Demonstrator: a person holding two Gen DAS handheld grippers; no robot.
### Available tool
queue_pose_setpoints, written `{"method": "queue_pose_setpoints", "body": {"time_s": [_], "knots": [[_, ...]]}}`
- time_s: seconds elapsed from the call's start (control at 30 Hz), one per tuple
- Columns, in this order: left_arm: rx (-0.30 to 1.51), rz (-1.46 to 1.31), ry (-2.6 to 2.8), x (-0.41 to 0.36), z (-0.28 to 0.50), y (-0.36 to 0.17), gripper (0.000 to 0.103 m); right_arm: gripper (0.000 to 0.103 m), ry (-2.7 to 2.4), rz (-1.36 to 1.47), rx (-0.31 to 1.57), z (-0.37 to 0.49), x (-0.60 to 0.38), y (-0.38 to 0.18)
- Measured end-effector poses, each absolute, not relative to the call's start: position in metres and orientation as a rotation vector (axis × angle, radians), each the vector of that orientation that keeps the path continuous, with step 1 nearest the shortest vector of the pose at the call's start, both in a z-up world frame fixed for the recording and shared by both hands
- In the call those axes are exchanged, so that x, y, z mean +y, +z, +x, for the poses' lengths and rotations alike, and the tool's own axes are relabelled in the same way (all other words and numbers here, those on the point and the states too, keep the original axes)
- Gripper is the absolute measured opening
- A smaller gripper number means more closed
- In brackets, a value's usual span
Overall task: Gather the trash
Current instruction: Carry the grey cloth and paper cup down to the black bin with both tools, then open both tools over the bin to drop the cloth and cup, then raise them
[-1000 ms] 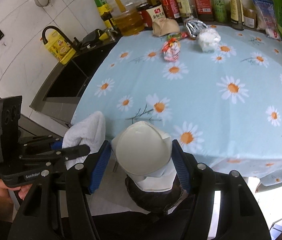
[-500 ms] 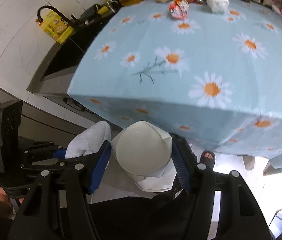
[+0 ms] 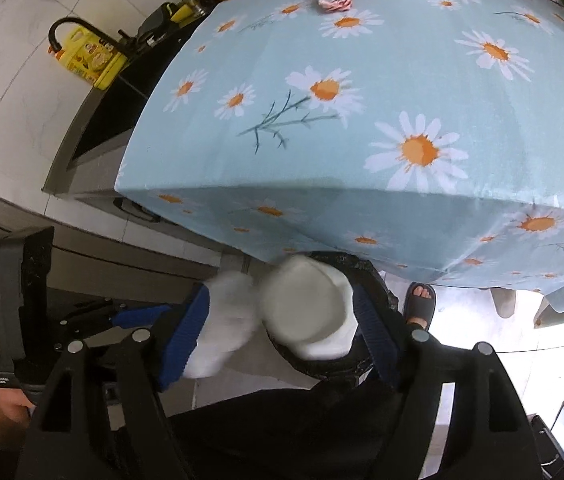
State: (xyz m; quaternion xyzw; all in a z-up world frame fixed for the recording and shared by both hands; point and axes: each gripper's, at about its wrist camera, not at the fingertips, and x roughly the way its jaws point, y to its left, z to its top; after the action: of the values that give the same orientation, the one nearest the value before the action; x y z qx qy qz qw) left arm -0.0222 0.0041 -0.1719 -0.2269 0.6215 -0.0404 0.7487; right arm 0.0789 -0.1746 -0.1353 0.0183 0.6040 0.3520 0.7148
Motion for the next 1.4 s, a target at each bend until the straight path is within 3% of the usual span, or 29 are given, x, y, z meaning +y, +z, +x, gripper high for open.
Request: {"method": "queue_pose_setpoints", "body": {"time_s": [0.63, 1.23, 1.4], "knots": [[1.313, -0.456, -0.069, 0.008, -0.018, -0.15, 0.056, 0.074, 0.778, 0.069, 1.297, 0.083, -0.188, -0.117], [1.178, -0.405, -0.088, 0.011, 0.013, -0.09, 0.056, 0.074, 0.749, 0.091, 1.192, 0.103, -0.206, -0.082], [1.149, -0.379, -0.102, 0.002, 0.035, -0.075, 0.064, 0.075, 0.73, 0.103, 1.163, 0.119, -0.218, -0.072]]}}
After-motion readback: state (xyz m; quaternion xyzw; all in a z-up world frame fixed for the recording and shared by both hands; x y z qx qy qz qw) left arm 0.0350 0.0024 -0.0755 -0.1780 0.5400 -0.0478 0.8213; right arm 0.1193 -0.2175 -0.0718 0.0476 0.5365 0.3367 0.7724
